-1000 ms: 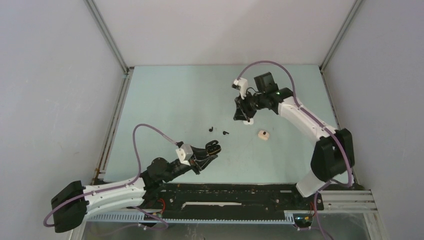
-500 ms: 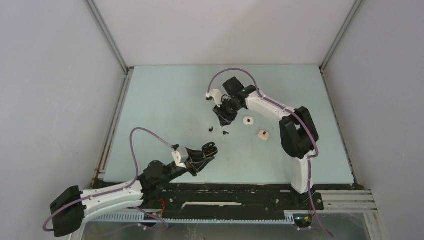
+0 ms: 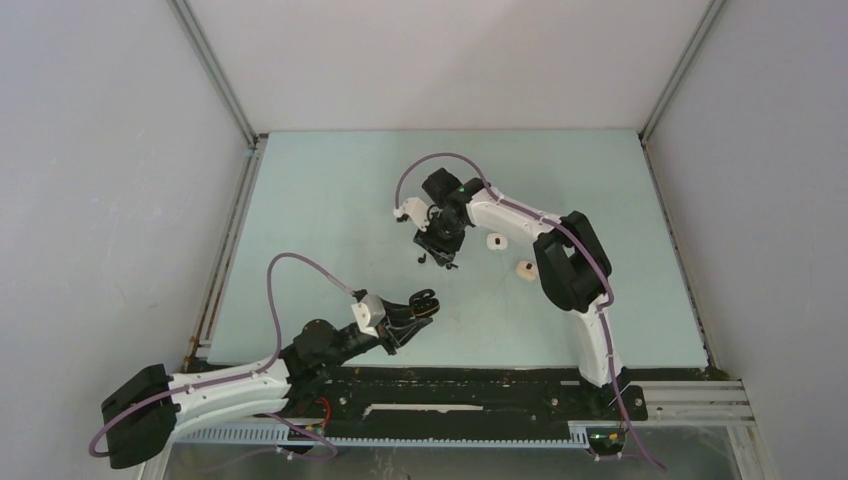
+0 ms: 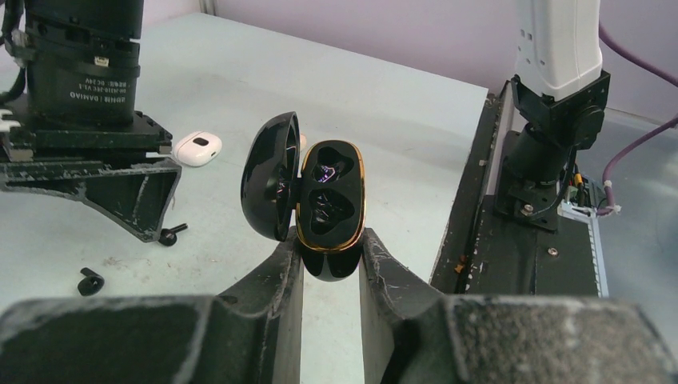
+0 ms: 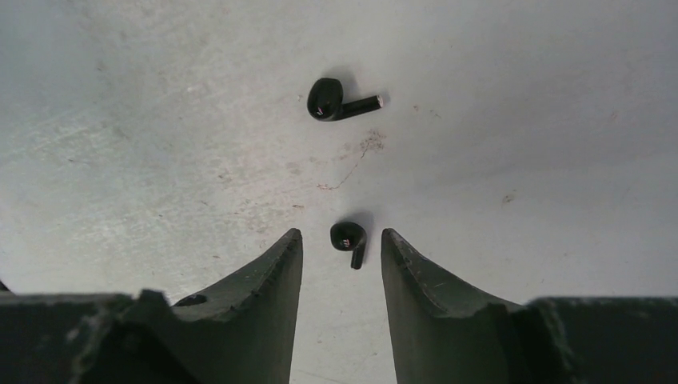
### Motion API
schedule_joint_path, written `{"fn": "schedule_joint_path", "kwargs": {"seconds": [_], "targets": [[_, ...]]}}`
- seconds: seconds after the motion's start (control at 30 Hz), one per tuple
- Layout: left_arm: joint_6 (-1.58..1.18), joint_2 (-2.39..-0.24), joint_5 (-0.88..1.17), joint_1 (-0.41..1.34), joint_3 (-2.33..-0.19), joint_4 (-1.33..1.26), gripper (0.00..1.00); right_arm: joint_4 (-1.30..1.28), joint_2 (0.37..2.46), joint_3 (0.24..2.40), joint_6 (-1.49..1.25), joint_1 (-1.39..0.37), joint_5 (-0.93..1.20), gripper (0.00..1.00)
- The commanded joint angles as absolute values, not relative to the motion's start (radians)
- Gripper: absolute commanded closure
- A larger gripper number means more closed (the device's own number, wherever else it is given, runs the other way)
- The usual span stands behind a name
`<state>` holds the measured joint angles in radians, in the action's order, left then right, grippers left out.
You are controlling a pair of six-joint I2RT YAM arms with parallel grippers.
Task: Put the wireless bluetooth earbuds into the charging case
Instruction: Pick up the right earbud from the center of the board.
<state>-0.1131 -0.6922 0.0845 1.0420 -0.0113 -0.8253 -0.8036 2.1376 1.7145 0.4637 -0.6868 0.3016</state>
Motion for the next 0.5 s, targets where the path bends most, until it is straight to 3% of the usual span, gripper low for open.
{"fn": "schedule_joint_path", "kwargs": {"seconds": [0.0,0.47], "targets": [[-0.095,-0.695,0.107,1.035,0.062,-0.871,0.99,-0.825,2.164,1.754,0.486,-0.689,0.245,0.55],[-0.095,-0.716,0.112,1.035,0.055,-0.871,0.98,-0.825,2.212,1.759,0.493,-0.704,0.230,0.56]]}}
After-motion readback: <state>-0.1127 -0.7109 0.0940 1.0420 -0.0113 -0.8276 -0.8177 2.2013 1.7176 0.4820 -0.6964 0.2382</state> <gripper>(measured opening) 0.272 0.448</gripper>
